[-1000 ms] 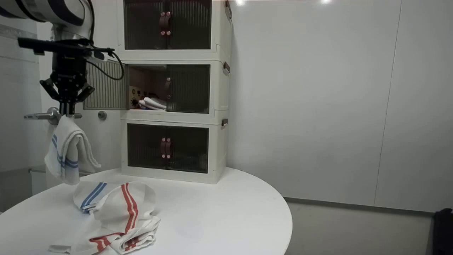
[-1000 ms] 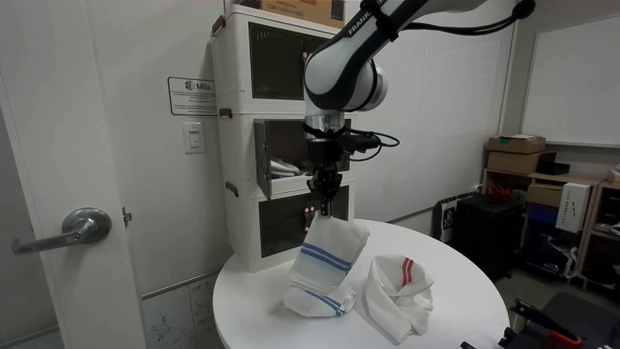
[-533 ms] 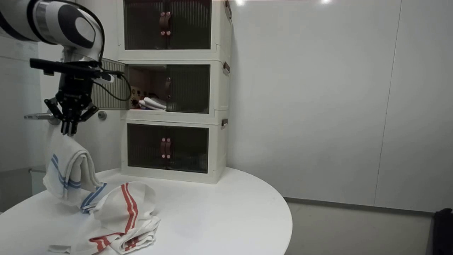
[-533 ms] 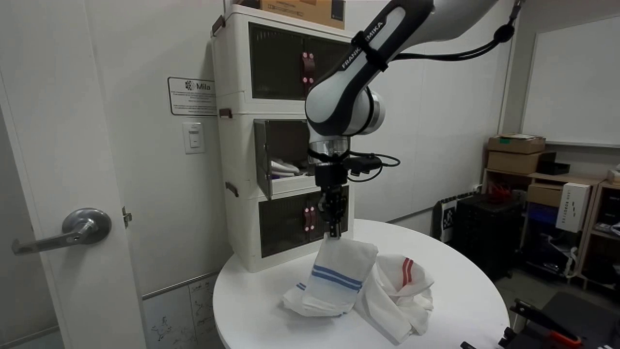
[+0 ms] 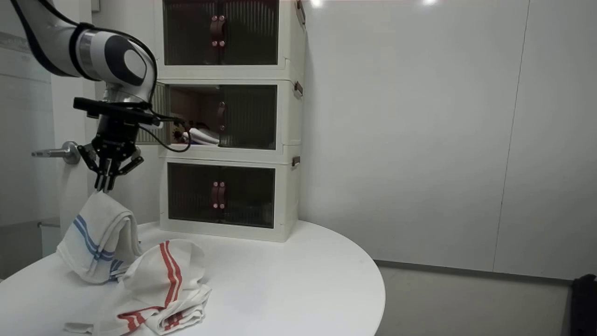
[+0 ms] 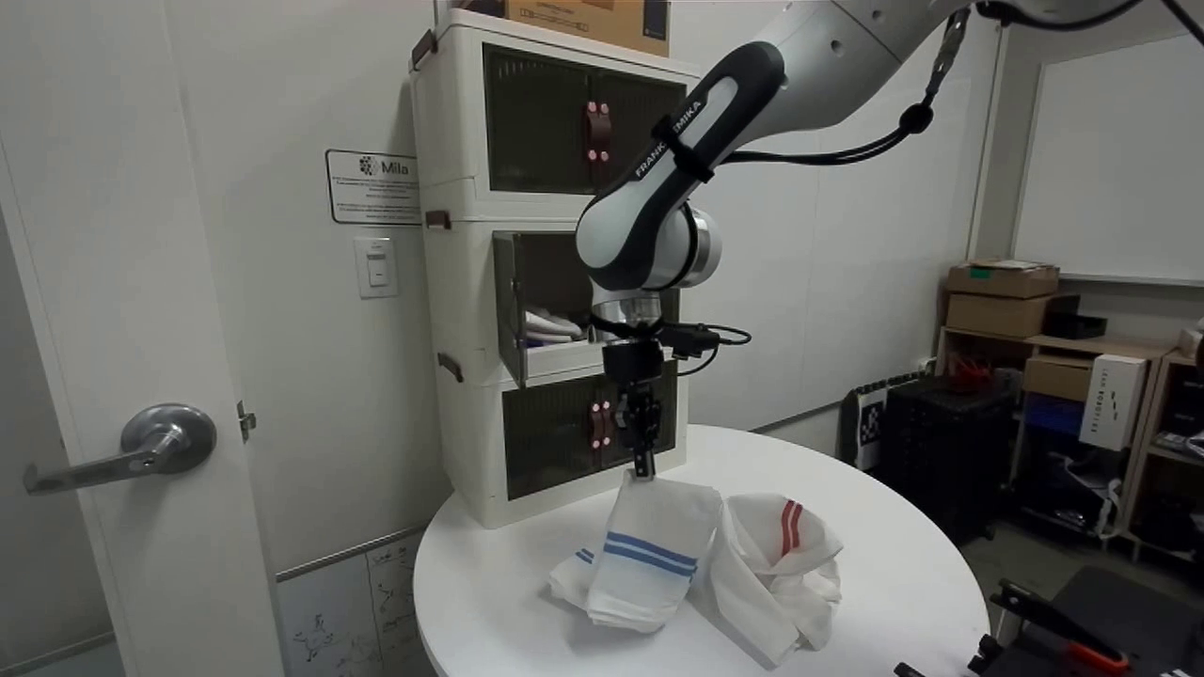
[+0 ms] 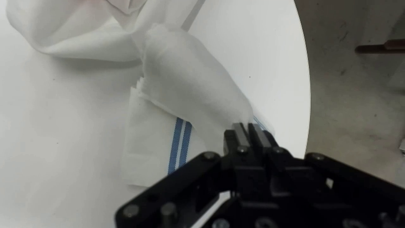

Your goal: Remove one towel from the middle cabinet

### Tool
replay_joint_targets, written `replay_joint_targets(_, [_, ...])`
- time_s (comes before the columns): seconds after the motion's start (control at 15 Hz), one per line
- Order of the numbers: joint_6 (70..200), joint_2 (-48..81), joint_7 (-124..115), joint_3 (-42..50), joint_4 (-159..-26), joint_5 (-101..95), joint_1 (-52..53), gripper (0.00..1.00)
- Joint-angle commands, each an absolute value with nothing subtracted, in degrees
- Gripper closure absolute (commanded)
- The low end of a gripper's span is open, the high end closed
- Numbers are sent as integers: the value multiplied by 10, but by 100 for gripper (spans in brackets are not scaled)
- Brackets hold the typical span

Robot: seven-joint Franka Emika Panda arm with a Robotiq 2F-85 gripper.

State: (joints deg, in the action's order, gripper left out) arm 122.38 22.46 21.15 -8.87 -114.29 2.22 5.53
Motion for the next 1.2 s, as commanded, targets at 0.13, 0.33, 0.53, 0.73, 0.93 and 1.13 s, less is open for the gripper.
replay_joint_targets(0.13, [1150, 311, 263, -102, -1037, 26, 42, 97])
replay_joint_targets(0.33, [1135, 345, 251, -96, -994, 14, 46, 97])
replay_joint_targets(0.53, [1150, 363, 220, -84, -967, 2, 51, 81])
replay_joint_targets(0.73, [1198, 358, 194, -73, -966, -10, 55, 54])
replay_joint_targets(0.93, [1247, 341, 172, -68, -975, -22, 54, 31])
replay_joint_targets(1.13, [1298, 310, 148, -67, -993, -25, 54, 10])
